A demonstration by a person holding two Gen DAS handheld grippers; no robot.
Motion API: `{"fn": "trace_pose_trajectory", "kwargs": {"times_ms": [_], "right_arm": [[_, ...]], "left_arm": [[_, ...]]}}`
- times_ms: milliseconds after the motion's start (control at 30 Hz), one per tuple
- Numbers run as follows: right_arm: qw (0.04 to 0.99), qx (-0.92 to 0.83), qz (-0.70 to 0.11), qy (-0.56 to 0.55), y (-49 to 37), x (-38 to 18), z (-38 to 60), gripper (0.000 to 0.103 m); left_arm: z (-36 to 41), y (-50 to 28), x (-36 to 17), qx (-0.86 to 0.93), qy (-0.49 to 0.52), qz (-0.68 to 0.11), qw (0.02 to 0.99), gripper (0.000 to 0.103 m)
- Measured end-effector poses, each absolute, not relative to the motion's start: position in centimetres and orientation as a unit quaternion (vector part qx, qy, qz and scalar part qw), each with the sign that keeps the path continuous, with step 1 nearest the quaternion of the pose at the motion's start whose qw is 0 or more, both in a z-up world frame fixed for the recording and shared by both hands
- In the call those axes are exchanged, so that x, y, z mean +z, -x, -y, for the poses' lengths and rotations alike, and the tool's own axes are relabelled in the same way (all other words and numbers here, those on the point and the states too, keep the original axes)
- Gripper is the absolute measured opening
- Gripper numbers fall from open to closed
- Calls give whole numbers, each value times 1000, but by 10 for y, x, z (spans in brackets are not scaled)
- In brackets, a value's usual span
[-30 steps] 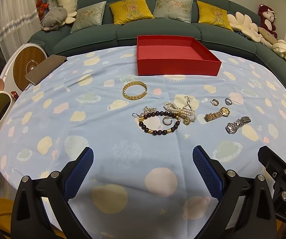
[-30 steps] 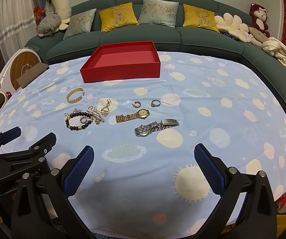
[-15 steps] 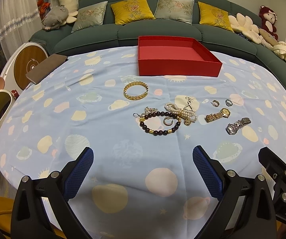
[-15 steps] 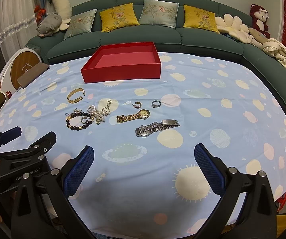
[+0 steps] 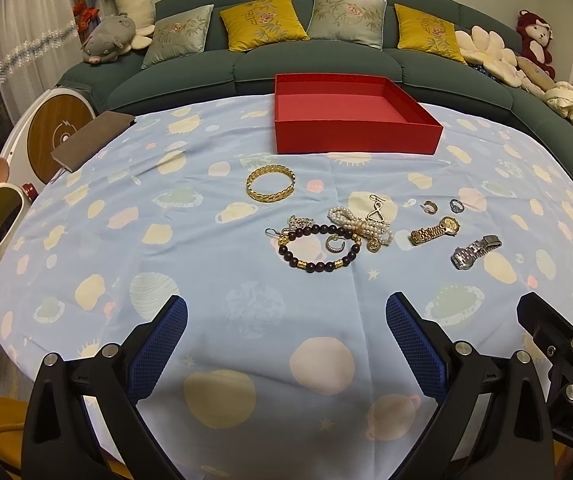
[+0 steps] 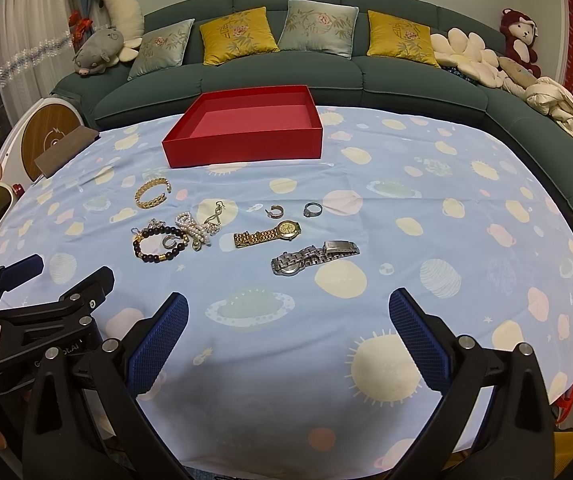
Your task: Organize jewelry
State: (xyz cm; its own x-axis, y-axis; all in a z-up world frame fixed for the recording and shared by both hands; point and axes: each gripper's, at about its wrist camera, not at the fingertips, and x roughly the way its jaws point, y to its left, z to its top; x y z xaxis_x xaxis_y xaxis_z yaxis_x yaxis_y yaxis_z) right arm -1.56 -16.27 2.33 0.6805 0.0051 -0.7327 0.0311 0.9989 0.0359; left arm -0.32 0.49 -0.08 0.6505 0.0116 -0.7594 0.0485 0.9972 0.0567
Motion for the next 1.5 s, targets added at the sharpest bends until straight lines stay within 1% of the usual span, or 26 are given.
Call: {"fn": "trace_pose_trajectory", "kwargs": {"times_ms": [900,1200,1233,1300,1433,1500], "right_arm": [[917,-17,-398,-27,14,25,166,98],[909,-35,-410,-66,-14,-10,181,97],[906,-37,-416,-71,-19,-15,181,95],[902,-35,-424,-79,-27,-23,179,81],[896,-42,-435,-74,-39,-35,170,76],[895,-48,-438,-73,-44,-40,167,71]], "left_arm": [[-12,1,0,-3,-30,-422,906,98],[-25,-8,-7,18,-17,-417,909,98],[-26,-11,-9,23,-20,-418,908,98],[-29,-14,-11,18,-15,-419,908,98],[-34,-22,-19,15,-19,-420,907,97],[-36,-27,-24,20,-23,-425,904,96]]}}
